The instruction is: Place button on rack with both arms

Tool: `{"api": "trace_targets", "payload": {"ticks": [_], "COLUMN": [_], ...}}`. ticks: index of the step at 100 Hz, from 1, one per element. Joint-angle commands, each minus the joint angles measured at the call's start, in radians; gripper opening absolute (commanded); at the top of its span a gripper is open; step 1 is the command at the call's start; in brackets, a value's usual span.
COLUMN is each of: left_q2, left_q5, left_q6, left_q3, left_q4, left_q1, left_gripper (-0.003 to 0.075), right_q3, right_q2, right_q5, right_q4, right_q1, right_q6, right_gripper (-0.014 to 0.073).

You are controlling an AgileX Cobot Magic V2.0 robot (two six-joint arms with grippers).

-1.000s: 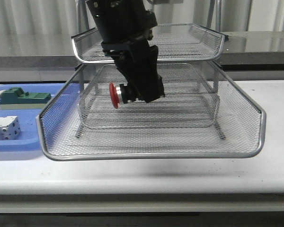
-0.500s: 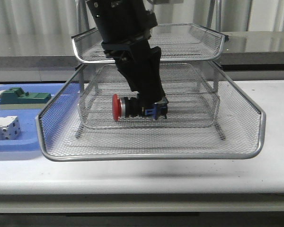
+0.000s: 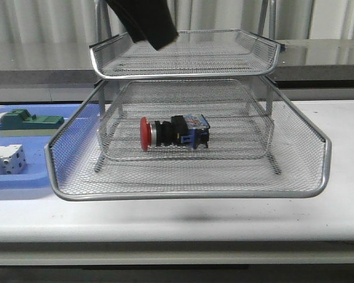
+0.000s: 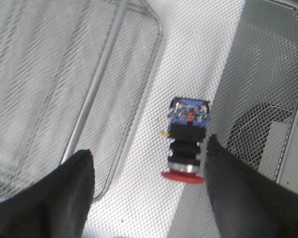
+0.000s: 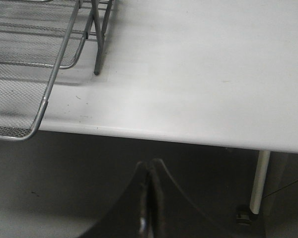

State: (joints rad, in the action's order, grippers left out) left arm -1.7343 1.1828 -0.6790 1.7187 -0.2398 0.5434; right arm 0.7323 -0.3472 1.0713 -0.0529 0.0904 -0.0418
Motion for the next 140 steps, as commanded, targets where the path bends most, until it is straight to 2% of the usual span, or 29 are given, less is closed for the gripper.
{"api": "trace_targets", "payload": {"ticks": [1,24,42,89,111,140], "left_q2": [0.089,0.192,0.311,0.798,1.053,1.364], "left_q5": [0.031,0.072,0.008,-0.513,-0.789,-0.930], "left_q6": [0.033,0.057,0.087,0.178,0.188,0.188], "left_q3": [0.029,0.006,-0.111,-0.731,-1.008,-1.249], "left_q4": [-0.009,-0.009,-0.009,-0.030,-0.120,-0.170], "left_q1": [-0.048,-0.205,-0.297,-0.504,-0.525,-0.525], "left_gripper": [0.0463,0.0461,0.0461,0.0461,0.0461,0.0461], "right_q3": [0.034,0.034,0.034,0.034,0.034,0.034], "right_q2": [-0.006,-0.006,-0.006,-0.006,-0.006,-0.006], "right_q5": [-0.065,-0.065,-0.065,-0.065,-0.065,-0.065], "right_q4": [-0.011,-0.011,-0.011,-0.011,-0.011,-0.011], "right_q1": [-0.004,-0.004,-0.004,-0.004,-0.004,-0.004], "right_q6": [0.004,0.004,0.004,0.004,0.004,0.004], "right_gripper": [-0.0070,-0.0070,-0.0070,-0.0070,-0.0070,-0.0070]}}
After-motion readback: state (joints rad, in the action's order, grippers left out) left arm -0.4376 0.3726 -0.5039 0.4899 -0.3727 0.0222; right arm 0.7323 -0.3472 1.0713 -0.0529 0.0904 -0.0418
